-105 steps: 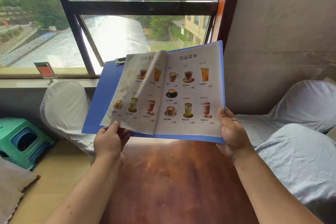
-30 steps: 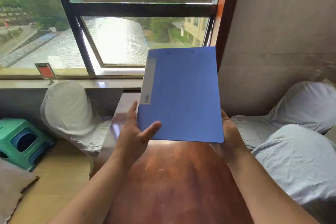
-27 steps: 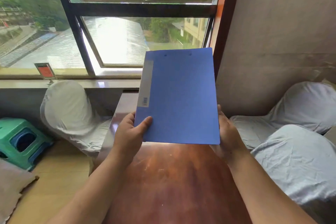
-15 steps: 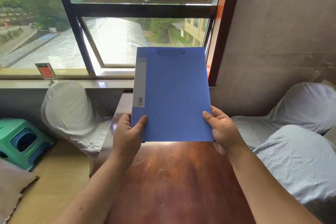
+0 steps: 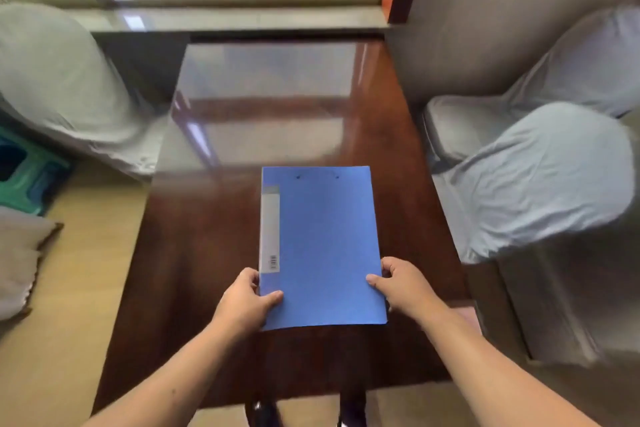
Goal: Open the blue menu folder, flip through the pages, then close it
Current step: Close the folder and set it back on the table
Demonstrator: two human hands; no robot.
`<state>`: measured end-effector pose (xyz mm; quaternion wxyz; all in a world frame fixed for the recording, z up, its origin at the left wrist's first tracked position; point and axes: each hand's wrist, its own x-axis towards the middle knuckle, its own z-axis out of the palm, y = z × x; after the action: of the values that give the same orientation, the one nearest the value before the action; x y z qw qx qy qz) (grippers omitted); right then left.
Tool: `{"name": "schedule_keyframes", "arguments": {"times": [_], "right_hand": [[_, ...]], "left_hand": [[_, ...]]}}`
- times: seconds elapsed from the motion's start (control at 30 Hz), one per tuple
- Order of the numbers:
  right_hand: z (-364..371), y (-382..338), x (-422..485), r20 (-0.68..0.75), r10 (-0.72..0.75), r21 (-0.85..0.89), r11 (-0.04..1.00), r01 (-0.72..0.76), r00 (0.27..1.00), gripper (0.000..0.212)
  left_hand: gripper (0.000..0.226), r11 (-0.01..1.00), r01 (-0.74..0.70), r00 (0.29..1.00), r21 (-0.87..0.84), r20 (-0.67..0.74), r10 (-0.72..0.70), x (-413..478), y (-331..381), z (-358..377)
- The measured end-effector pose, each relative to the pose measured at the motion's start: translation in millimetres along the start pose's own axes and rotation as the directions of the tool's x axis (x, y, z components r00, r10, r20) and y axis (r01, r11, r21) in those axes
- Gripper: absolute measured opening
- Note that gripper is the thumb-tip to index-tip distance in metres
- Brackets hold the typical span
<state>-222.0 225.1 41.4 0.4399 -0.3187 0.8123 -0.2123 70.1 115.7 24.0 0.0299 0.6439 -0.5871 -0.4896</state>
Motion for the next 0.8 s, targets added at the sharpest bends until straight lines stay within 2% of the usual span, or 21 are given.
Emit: {"name": "schedule_keyframes", "arguments": {"times": [0.23, 0.4, 0.5, 0.6, 0.67, 0.73, 0.8], "right_hand": [[47, 85, -13, 0.082, 0.140, -0.265, 0.957, -0.114, 0.987, 0.015], [54, 101, -12, 0.064, 0.171, -0.399, 0.908, -0.132, 0.983, 0.023], [52, 97, -16, 0.000, 0.162, -0.566, 0.814, -0.133, 0.987, 0.032], [62, 83, -23, -0.007, 0.045, -0.654, 0.755, -0.039, 0.999, 0.032], [81, 74, -29, 0.101, -0.011, -0.624, 0.778, 0.071, 0.995, 0.027], [103, 68, -35, 0.195, -0.033, -0.578, 0.804, 0.142, 0.980, 0.031], [120, 68, -39, 0.206, -0.048, -0.561, 0.813, 0.158, 0.977, 0.038]], "left_hand": [[0.039, 0.968, 0.099, 0.989, 0.230, 0.089, -0.122, -20, -75, 67], [0.050, 0.922, 0.080, 0.994, 0.380, 0.038, -0.102, -23, -73, 76], [0.060, 0.887, 0.050, 0.998, 0.459, 0.015, -0.064, -26, -67, 77], [0.060, 0.864, 0.018, 0.999, 0.503, 0.027, -0.037, -27, -64, 78], [0.058, 0.853, 0.020, 0.998, 0.521, 0.045, -0.051, -28, -63, 79], [0.055, 0.846, 0.025, 0.997, 0.532, 0.052, -0.063, -28, -64, 79], [0.055, 0.818, 0.006, 0.998, 0.574, 0.051, -0.043, -29, -62, 80]]}}
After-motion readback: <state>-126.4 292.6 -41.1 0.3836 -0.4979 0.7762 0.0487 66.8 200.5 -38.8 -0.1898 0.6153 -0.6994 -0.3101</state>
